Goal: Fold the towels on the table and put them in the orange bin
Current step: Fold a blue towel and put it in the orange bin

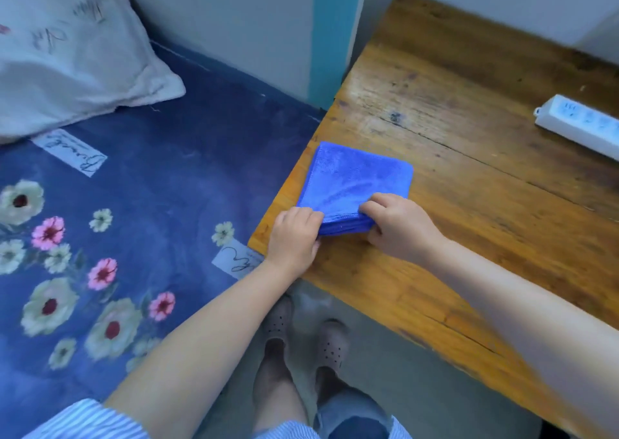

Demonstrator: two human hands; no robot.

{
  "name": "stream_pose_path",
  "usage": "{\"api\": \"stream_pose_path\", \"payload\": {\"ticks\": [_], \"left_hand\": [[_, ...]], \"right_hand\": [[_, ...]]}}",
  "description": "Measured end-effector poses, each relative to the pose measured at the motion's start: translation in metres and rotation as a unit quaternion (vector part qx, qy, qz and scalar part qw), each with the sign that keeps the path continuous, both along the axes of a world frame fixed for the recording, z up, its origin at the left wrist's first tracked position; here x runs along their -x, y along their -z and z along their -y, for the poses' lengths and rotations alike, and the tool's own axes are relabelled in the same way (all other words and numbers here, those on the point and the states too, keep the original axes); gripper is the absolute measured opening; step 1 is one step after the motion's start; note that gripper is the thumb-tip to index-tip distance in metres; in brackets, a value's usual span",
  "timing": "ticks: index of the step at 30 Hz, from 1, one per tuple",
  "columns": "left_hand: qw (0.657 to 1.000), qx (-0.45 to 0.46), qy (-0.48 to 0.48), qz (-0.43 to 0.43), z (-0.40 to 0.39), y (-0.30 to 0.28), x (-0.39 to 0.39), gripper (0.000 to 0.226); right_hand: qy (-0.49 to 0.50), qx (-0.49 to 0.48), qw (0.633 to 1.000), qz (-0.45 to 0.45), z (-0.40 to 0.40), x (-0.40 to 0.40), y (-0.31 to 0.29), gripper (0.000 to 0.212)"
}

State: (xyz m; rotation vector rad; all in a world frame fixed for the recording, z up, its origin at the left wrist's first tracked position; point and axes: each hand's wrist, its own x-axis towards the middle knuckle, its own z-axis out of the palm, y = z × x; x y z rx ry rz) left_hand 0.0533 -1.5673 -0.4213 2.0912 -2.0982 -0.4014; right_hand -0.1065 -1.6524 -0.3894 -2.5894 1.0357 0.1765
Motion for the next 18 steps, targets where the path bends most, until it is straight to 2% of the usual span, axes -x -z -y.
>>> {"api": "stream_pose_path", "payload": {"ticks": [3,6,10,13,18], "left_hand": [[0.999,0.032,-0.033,-0.027,-0.015,-0.022,-0.016,0.022],[0.991,0.05,-0.094,-0.08,-0.036,-0.05,-0.047,0.034],[0.97,0.089,-0.204,-0.101,-0.079,-0.088,-0.102,0.026],[0.961,0.097,-0.248,-0.075,-0.129,-0.112,-0.148,0.026],[0.943,0.041,-0.326,-0.05,-0.228,-0.129,-0.228,0.037]], "right_hand": [[-0.02,-0.003,0.999,0.049,0.004,-0.016,-0.029,0.035],[-0.072,0.009,0.995,0.074,0.004,-0.049,-0.052,0.042],[-0.135,0.0,0.99,0.05,-0.012,-0.113,-0.063,0.059],[-0.18,-0.022,0.983,0.032,-0.045,-0.176,-0.067,0.051],[-0.246,-0.034,0.964,0.096,-0.11,-0.281,-0.088,0.035]]}}
